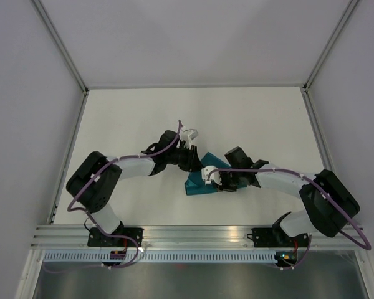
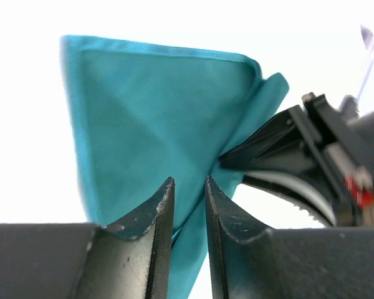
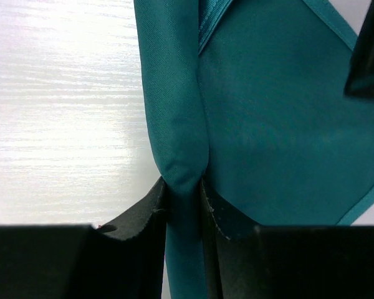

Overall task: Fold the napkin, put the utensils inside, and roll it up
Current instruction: Roll the napkin with the utensil

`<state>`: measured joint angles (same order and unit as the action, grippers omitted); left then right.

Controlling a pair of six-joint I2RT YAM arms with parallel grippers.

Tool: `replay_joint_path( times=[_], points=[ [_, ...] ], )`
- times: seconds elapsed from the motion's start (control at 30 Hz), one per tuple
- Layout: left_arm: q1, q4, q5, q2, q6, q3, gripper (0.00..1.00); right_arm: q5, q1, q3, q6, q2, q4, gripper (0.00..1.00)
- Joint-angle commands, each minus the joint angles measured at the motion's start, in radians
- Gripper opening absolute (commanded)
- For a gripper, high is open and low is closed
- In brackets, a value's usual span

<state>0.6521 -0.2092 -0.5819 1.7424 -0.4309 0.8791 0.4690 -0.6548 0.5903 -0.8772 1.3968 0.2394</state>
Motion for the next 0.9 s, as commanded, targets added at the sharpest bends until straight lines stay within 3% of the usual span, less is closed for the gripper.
replay_joint_path(
  times=[0.0, 0.23, 0.43, 0.67, 0.87],
  points=[
    [0.004, -0.149, 0.229, -0.145, -0.039, -0.124, 0.31, 0.075, 0.029, 0.037, -0.02, 0.102, 0.199, 0.1],
    [0.009, -0.366, 0.421, -0.359, 0.003, -0.331, 0.35, 0.241, 0.177, 0.245, -0.147, 0.295, 0.489, 0.09],
    [0.11, -0.487, 0.545, -0.475, 0.191, -0.439, 0.37, 0.309, 0.239, 0.407, -0.244, 0.474, 0.659, 0.1],
    [0.351, -0.447, 0.686, -0.422, 0.527, -0.433, 0.39, 0.342, 0.265, 0.503, -0.284, 0.599, 0.762, 0.09],
    [0.506, -0.434, 0.77, -0.285, 0.684, -0.381, 0.42, 0.344, 0.271, 0.539, -0.279, 0.643, 0.781, 0.09]
  ],
)
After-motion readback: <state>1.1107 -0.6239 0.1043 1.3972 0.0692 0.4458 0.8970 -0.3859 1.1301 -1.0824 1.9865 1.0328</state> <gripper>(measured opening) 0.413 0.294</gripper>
